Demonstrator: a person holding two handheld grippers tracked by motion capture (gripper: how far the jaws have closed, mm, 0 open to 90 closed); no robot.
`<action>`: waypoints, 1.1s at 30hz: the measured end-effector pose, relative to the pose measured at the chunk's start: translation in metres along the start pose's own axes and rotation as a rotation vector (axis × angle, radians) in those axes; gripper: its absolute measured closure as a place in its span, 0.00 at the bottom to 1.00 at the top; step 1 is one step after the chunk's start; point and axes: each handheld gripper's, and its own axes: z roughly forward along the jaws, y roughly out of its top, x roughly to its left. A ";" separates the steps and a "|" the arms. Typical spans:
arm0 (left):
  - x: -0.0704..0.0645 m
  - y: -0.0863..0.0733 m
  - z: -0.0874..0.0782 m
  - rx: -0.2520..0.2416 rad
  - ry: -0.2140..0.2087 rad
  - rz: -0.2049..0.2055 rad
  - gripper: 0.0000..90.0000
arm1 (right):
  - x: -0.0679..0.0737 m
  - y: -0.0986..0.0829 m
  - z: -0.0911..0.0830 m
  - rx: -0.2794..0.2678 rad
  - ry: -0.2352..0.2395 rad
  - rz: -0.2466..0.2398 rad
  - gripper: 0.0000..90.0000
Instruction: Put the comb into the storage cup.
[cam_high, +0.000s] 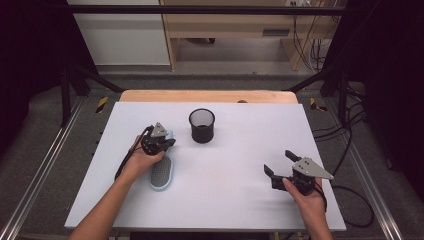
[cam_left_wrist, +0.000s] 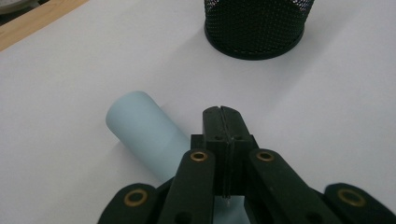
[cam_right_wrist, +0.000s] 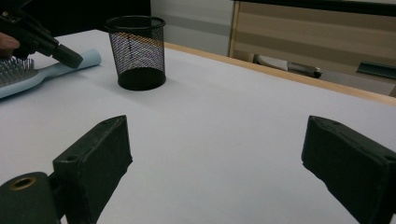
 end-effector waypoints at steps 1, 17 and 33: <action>0.001 0.000 0.000 0.001 0.001 -0.001 1.00 | 0.000 0.000 0.000 0.000 0.000 0.000 0.09; 0.015 -0.004 -0.003 0.044 0.028 -0.018 1.00 | 0.000 -0.001 0.000 0.003 0.000 0.001 0.09; 0.029 -0.019 -0.017 0.066 0.064 -0.030 1.00 | 0.001 -0.001 0.000 0.014 0.004 -0.001 0.09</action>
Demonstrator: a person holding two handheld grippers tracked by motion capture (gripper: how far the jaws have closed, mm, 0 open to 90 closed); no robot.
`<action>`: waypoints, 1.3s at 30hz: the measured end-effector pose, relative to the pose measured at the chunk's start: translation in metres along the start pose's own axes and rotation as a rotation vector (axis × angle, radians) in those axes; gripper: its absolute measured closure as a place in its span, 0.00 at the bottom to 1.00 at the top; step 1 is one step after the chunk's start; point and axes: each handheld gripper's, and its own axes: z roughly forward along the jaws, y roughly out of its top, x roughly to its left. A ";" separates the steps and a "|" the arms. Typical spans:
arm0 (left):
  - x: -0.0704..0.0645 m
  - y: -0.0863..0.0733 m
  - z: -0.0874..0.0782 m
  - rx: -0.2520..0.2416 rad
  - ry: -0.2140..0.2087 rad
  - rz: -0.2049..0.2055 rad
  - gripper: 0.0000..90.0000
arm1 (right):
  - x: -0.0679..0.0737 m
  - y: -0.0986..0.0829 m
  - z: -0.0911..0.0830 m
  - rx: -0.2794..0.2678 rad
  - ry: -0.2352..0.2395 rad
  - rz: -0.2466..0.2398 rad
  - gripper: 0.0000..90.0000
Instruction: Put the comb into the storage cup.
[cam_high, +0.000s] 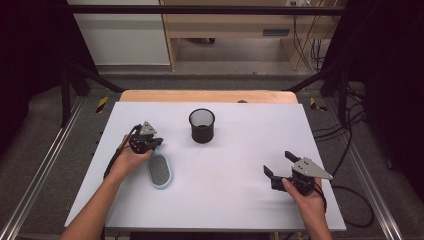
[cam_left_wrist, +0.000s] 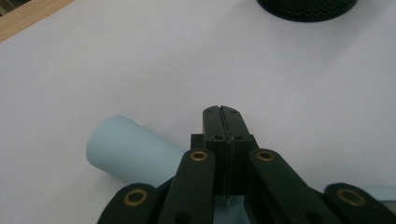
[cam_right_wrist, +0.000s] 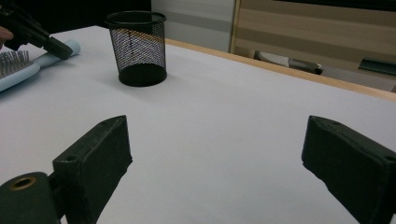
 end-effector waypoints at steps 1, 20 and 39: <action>0.001 -0.001 0.000 0.003 0.004 0.000 1.00 | 0.000 0.000 0.000 0.000 -0.001 0.000 0.09; 0.009 -0.044 -0.043 0.054 0.033 -0.032 1.00 | 0.003 0.001 0.001 0.006 0.012 0.000 0.09; -0.007 -0.069 -0.075 0.098 -0.009 -0.011 1.00 | 0.004 0.000 0.002 0.012 0.016 0.004 0.09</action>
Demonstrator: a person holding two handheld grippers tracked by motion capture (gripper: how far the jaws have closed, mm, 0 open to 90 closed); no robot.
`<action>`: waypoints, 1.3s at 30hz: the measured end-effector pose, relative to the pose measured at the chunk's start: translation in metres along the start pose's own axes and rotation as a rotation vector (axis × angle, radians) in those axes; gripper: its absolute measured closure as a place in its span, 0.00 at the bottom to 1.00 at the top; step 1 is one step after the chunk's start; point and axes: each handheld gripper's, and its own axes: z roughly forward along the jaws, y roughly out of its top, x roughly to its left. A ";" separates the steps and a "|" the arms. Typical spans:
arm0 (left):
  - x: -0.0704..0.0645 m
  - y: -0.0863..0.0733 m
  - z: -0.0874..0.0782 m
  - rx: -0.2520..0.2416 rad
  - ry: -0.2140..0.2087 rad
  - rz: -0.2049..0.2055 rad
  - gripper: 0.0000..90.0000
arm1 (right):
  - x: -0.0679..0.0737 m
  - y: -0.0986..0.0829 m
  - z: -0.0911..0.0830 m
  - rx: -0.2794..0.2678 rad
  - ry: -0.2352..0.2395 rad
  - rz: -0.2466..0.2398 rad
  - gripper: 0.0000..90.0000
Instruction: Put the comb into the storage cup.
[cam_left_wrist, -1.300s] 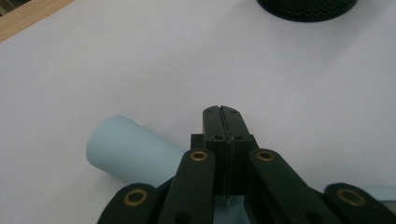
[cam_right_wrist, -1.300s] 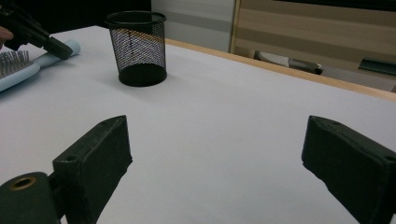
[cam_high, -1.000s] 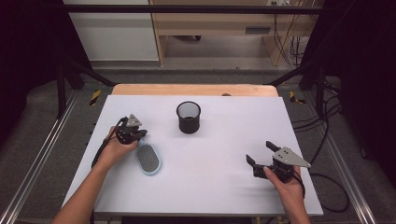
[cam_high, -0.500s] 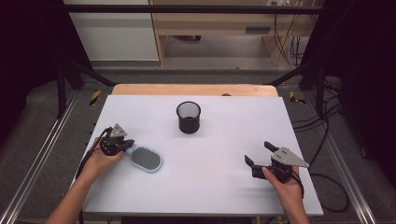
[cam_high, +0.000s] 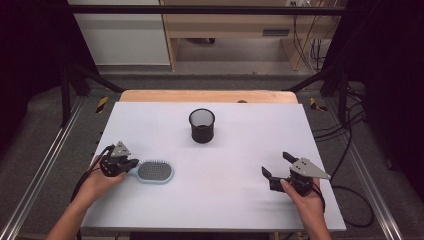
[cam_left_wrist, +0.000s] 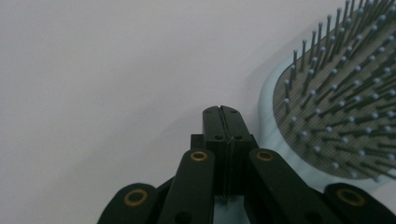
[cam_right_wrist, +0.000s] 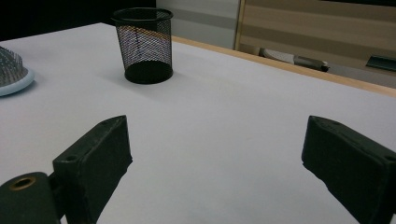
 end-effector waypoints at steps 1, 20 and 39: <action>0.000 -0.002 -0.001 0.002 0.001 0.000 1.00 | 0.000 0.000 0.000 -0.001 0.000 -0.001 0.09; -0.021 -0.039 -0.036 0.016 -0.019 -0.023 1.00 | 0.002 0.000 0.001 0.009 0.014 -0.009 0.09; -0.038 -0.043 -0.043 0.021 -0.046 -0.042 1.00 | 0.003 -0.001 0.002 0.021 0.018 -0.012 0.09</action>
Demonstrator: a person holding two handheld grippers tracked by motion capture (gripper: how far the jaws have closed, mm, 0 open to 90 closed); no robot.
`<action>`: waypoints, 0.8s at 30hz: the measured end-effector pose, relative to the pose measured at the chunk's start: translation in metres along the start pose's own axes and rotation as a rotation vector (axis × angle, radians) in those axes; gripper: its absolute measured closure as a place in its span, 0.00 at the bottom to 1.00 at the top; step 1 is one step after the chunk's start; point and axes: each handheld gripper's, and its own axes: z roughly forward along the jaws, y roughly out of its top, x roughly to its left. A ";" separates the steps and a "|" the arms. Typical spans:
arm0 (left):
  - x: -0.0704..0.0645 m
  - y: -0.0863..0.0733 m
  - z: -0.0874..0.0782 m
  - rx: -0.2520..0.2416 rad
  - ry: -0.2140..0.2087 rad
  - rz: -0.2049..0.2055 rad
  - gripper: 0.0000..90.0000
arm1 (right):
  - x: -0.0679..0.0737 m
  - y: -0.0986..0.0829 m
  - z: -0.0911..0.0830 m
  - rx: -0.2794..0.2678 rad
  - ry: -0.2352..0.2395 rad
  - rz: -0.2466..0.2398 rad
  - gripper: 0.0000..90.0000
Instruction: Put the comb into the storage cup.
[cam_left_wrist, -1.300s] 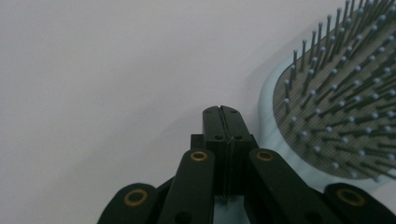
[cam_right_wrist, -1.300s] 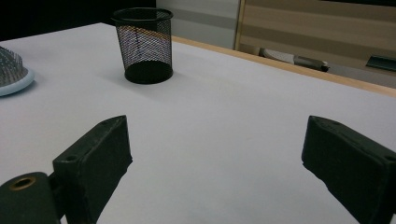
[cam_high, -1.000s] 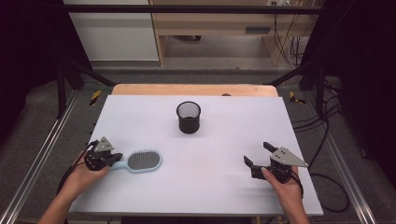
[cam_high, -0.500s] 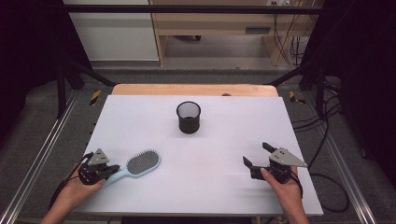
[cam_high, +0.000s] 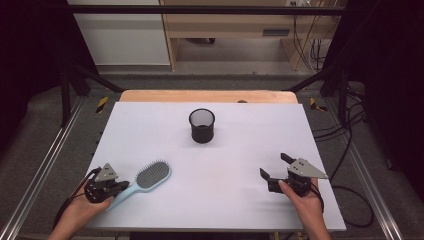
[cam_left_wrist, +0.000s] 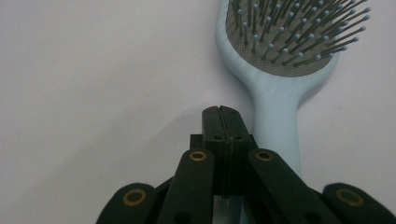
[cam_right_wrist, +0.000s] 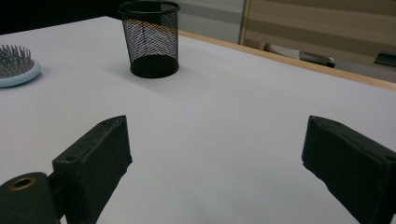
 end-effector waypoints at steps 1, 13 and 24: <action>0.000 0.000 0.000 -0.001 -0.001 -0.001 1.00 | 0.000 0.000 0.000 0.000 0.000 0.000 0.09; -0.003 0.006 -0.010 -0.087 0.043 0.009 0.90 | 0.000 0.000 0.000 0.003 0.002 0.003 0.09; -0.011 0.007 -0.015 -0.138 0.049 -0.024 0.30 | 0.001 -0.001 0.000 0.006 0.002 0.003 0.09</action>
